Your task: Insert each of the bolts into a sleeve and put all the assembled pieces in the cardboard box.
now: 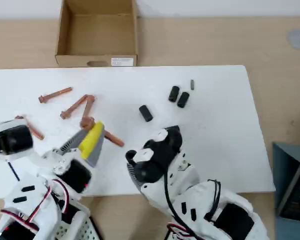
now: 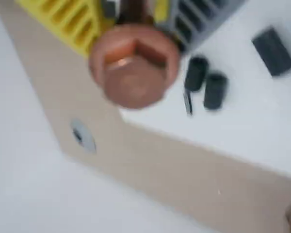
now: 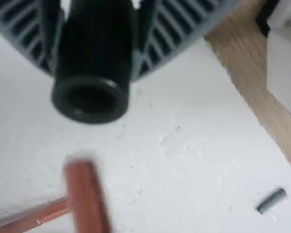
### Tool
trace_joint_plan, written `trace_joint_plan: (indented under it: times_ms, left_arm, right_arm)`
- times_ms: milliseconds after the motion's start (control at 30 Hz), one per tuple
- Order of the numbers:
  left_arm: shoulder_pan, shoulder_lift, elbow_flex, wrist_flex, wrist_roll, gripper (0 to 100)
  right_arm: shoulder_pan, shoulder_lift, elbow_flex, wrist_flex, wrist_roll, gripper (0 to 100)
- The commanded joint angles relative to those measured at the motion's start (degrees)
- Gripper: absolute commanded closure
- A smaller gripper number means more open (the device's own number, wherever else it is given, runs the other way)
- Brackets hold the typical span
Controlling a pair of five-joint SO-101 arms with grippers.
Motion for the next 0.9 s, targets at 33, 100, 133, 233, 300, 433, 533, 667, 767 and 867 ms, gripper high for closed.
trace_joint_plan:
  times_ms: [33, 100, 133, 233, 300, 433, 533, 667, 767, 867]
  left_arm:
    - [1.93, -0.22, -5.19, 2.55, 0.26, 100]
    - [1.93, -0.22, -6.42, 2.90, 0.26, 100]
    - [1.93, -0.22, -6.77, 2.90, 0.26, 100]
    - [2.02, -0.22, -6.95, 2.90, 0.26, 100]
    - [2.02, -0.22, -6.95, 2.90, 0.44, 100]
    - [4.22, -0.22, -6.59, 2.81, 0.44, 100]
    - [4.75, -0.22, -6.42, 2.81, 0.53, 100]
    - [4.75, -0.22, -4.48, 2.64, 0.53, 100]
    - [4.75, -0.22, -3.34, 2.46, 0.53, 100]
    - [4.84, -0.22, -3.08, 2.46, 0.53, 100]
  right_arm:
    - [-0.92, -0.40, 0.57, -2.29, 2.55, 98.9]
    - [-0.92, -0.40, 0.57, -2.29, 2.55, 98.9]
    - [-0.92, -0.40, 0.57, -2.29, 2.55, 98.9]
    - [-0.92, -0.40, 0.57, -2.29, 2.55, 98.9]
    - [-0.92, -0.40, 0.66, -2.29, 2.55, 98.9]
    - [-0.92, -0.40, 0.66, -2.29, 2.55, 98.9]
    - [-0.92, -0.40, 0.66, -2.29, 2.55, 98.9]
    - [-0.92, -0.22, 0.66, -2.29, 2.81, 98.9]
    - [-0.92, -0.31, 0.75, -2.29, 5.10, 98.9]
    - [-0.92, -0.40, 0.66, -2.29, 5.71, 98.9]
